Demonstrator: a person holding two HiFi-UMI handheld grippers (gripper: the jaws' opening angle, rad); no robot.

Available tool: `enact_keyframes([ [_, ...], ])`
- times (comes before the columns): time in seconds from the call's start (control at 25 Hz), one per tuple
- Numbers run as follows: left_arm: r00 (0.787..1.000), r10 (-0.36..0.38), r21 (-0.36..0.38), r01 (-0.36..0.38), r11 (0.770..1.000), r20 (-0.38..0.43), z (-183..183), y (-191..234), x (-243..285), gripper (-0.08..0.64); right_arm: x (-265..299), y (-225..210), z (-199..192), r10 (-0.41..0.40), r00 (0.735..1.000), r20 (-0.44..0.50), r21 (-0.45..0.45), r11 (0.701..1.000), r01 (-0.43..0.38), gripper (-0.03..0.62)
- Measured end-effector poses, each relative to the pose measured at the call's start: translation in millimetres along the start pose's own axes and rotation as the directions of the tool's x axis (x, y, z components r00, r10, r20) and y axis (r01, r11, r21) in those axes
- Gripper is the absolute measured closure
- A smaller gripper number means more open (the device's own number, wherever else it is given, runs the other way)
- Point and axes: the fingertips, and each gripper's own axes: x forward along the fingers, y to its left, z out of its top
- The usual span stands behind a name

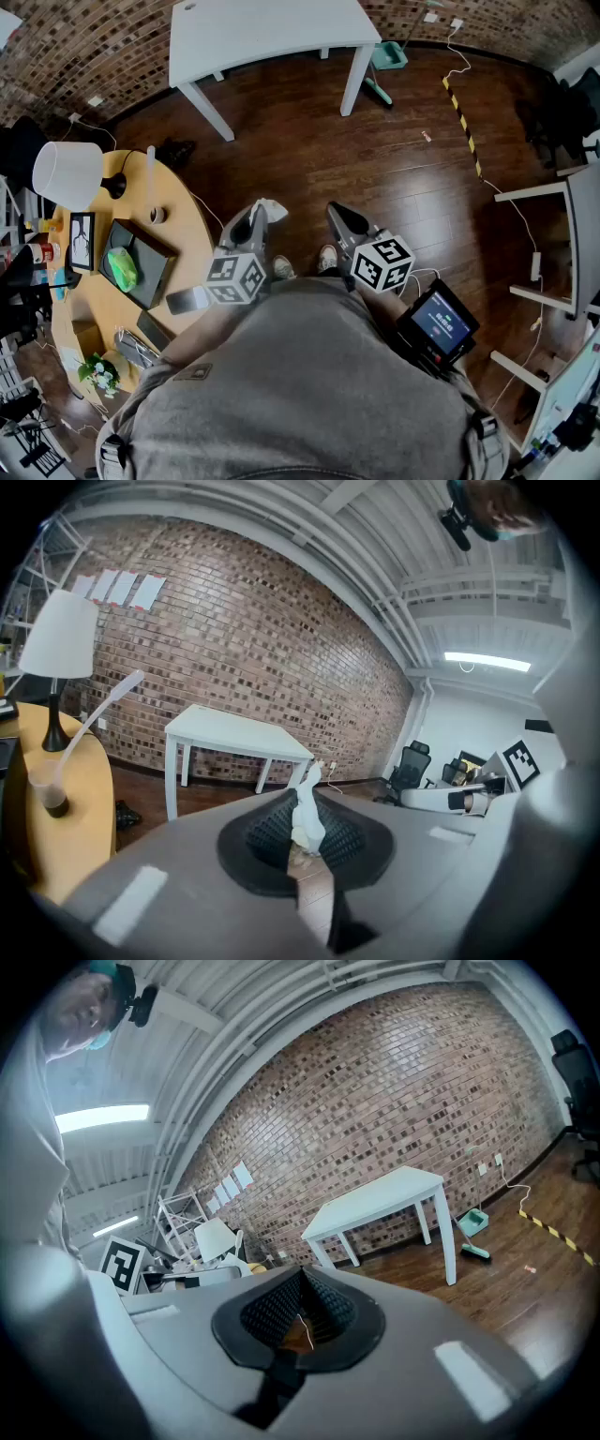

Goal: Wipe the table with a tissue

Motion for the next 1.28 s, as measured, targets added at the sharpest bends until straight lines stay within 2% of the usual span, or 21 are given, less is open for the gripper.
enact_keyframes([
  [0.72,0.997,0.074,-0.01,-0.074,0.997,0.038,3,-52,50,0.534,-22,-71,37,0.036,0.999,-0.006,-0.037,0.999,-0.036,0.578],
  [1.0,0.997,0.078,0.002,-0.078,0.997,0.03,12,-52,70,0.534,-10,-83,52,0.035,0.999,-0.005,-0.046,0.998,-0.035,0.578],
  [1.28,0.997,0.072,-0.004,-0.072,0.997,0.03,30,-26,108,0.534,29,-99,69,0.019,1.0,-0.015,-0.06,0.998,-0.02,0.578],
])
